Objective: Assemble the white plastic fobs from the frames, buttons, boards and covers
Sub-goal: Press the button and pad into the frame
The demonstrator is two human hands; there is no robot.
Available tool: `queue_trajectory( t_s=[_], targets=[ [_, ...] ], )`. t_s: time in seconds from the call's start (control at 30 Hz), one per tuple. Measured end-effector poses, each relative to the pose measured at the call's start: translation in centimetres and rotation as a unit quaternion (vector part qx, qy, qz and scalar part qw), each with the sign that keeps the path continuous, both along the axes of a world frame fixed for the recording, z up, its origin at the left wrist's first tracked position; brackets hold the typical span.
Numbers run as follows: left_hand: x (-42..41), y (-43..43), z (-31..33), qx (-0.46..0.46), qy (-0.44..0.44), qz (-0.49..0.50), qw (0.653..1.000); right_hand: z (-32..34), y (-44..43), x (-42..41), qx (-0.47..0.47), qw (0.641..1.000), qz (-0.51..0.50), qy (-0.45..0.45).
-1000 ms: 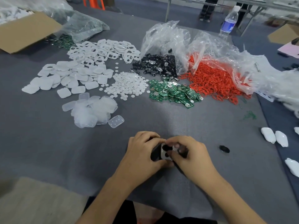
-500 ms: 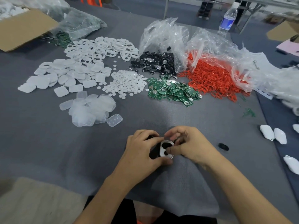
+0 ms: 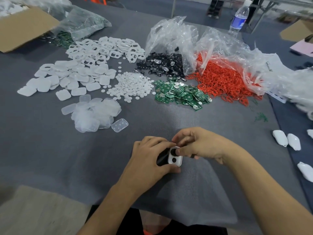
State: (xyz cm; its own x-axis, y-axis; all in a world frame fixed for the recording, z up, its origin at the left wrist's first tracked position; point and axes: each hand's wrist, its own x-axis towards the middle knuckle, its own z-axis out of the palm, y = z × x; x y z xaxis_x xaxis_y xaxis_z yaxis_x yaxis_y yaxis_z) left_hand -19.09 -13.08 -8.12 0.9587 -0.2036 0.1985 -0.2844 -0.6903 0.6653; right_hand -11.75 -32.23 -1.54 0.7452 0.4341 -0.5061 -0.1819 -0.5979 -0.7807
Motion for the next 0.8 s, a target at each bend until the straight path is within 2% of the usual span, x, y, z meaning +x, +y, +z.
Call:
queue_trajectory(
  t_s=[0.2,0.37,0.53,0.8],
  targets=[
    [0.0,0.1,0.0,-0.01,-0.003,-0.007,1.0,0.1,-0.5,0.2,-0.014,0.996,0.083,-0.003],
    [0.0,0.1,0.1,-0.021,-0.004,-0.013,1.0,-0.3,-0.9,0.2,0.047,0.997,0.047,0.043],
    [0.1,0.1,0.2,-0.026,0.0,-0.01,1.0,-0.9,-1.2,-0.2,0.086,0.995,0.019,0.045],
    [0.0,0.2,0.3,-0.015,0.0,-0.013,1.0,-1.2,-0.6,-0.7,0.053,0.999,0.003,-0.007]
  ],
)
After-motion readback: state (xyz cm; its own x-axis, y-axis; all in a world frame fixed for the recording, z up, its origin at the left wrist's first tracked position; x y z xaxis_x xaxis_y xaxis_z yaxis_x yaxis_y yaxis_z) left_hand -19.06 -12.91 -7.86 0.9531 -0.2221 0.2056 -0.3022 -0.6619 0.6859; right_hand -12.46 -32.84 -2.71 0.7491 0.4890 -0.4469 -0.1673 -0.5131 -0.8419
